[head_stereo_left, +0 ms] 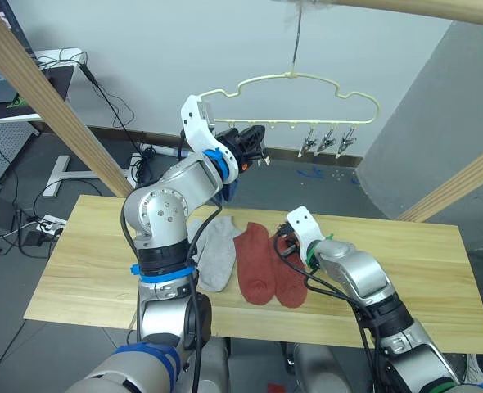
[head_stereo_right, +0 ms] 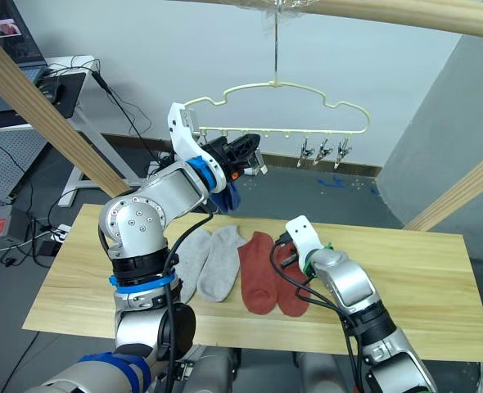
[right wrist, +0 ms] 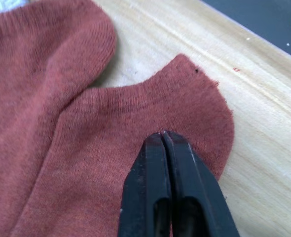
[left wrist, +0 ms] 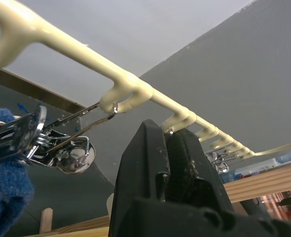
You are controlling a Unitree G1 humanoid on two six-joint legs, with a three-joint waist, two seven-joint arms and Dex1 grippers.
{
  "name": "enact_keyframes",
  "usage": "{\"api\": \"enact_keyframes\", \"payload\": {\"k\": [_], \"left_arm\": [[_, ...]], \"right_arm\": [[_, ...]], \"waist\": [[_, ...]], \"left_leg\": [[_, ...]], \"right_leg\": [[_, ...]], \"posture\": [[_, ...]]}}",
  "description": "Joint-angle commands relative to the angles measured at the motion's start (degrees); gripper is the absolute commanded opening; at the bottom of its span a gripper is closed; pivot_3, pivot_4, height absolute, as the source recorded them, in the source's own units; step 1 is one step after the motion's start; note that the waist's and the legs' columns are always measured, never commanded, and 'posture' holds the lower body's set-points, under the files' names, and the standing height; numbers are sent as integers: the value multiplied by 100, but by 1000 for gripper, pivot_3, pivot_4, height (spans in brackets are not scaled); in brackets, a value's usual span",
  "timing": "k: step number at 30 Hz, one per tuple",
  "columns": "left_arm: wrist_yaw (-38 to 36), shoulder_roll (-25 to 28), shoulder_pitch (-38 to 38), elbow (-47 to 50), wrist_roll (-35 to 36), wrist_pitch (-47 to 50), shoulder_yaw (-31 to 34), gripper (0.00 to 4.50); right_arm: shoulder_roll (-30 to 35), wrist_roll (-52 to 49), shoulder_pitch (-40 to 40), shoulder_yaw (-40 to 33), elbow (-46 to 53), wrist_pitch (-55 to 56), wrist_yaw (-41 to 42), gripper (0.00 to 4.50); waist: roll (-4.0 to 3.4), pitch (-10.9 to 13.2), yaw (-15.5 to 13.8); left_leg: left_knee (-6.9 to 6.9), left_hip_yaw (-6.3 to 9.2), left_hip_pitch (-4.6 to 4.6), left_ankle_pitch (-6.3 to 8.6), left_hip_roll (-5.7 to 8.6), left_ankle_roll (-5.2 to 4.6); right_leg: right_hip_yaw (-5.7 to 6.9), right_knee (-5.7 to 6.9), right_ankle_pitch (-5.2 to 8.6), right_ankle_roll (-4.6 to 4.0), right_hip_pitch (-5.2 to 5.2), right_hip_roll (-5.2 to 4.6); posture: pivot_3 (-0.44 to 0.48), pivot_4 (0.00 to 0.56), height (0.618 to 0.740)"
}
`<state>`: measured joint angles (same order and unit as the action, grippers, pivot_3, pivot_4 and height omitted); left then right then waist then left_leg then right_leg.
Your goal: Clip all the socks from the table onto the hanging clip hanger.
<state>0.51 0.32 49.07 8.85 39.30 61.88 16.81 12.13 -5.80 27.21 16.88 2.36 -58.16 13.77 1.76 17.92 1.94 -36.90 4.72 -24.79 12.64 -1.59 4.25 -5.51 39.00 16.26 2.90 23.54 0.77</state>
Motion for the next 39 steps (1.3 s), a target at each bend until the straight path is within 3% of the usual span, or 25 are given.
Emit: {"api": "enact_keyframes", "payload": {"k": [1, 10, 30, 38, 39], "left_arm": [[-36, 9, 131, 344, 154, -155, -51, 21], [-31, 19, 111, 349, 140, -174, -66, 21], [-15, 34, 103, 380, 128, -175, -111, 21], [13, 34, 91, 418, 141, -157, -102, 21], [14, 31, 90, 415, 140, -162, -103, 21]], "right_arm": [[-55, -31, 114, -109, 422, -138, 40, 1287], [-100, -4, 169, -43, 813, -456, 104, 4464], [-275, 375, 195, 73, -608, 312, 60, 4464], [-234, 501, 45, 96, -531, 323, 82, 4464], [-213, 526, 18, 110, -496, 339, 81, 4303]], "waist": [[0, 1, 0], [0, 3, 0], [1, 9, -3], [1, 9, -4], [1, 9, -4]], "left_leg": [[0, 0, 0, 0, 0, 0], [5, 0, 0, 0, 0, 1], [6, 0, 0, 0, -1, 3], [6, 0, 0, -5, -1, 12], [6, 0, 0, -7, 0, 15]], "right_leg": [[0, 0, 0, 0, 0, 0], [1, -3, 0, 0, 2, 0], [0, -3, 0, 1, 4, 0], [0, -3, 0, 1, 3, 0], [0, -3, 0, 1, 3, 0]], "posture": [[-2, 334, 740], [0, 333, 740], [17, 326, 740], [14, 326, 740], [10, 325, 740]]}}
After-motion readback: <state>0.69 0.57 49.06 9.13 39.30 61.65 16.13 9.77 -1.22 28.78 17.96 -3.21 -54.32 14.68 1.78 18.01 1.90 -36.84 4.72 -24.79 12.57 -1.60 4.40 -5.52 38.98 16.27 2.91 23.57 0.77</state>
